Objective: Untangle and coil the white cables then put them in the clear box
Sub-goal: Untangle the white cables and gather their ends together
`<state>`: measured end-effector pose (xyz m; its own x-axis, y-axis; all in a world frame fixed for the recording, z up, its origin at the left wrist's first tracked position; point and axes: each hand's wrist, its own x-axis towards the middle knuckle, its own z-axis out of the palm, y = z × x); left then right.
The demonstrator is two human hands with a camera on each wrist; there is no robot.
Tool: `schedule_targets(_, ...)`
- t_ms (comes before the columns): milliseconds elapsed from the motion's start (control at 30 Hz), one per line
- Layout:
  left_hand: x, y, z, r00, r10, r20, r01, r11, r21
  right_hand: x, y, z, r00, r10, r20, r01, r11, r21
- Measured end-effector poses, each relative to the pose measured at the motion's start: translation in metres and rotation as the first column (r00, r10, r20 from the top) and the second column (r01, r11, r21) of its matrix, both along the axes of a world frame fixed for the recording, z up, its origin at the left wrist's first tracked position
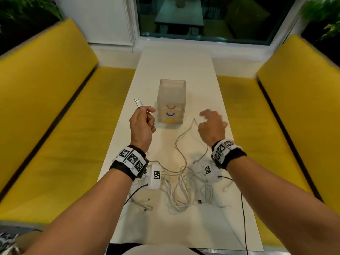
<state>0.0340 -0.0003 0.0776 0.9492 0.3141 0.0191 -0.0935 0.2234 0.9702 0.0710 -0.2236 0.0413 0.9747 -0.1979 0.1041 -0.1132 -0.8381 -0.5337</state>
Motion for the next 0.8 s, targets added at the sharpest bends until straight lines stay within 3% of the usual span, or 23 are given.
schedule_targets(100,0.001,-0.001,-0.002,1.000,0.003,0.029,-0.003,1.000,0.004,-0.018,0.021,-0.015,0.908,0.327,-0.261,-0.332,0.943,0.027)
schedule_targets(200,0.003,-0.002,-0.003,0.998,0.006,0.055,-0.006,1.000,0.002,-0.032,0.028,-0.042,0.749,0.408,-0.522,-0.485,0.874,-0.013)
schedule_targets(367,0.005,-0.002,-0.011,0.998,-0.008,0.055,0.006,1.000,0.024,-0.050,0.023,-0.083,0.666,0.479,-0.572,-0.595,0.804,-0.020)
schedule_targets(433,0.004,-0.003,-0.014,0.999,-0.011,0.050,0.010,1.000,0.027,-0.054,0.023,-0.091,0.660,0.493,-0.567,-0.620,0.783,-0.041)
schedule_targets(567,0.003,-0.004,-0.018,0.999,-0.021,0.040,0.019,0.999,0.031,-0.053,0.018,-0.097,0.711,0.474,-0.520,-0.575,0.817,-0.041)
schedule_targets(667,0.002,-0.007,-0.019,0.999,-0.031,0.034,0.029,0.999,0.039,-0.056,0.019,-0.092,0.737,0.519,-0.433,-0.527,0.842,0.112)
schedule_targets(800,-0.001,-0.009,-0.019,0.997,-0.057,0.048,0.054,0.997,0.056,-0.047,0.007,-0.080,0.794,0.417,-0.441,-0.412,0.904,0.114)
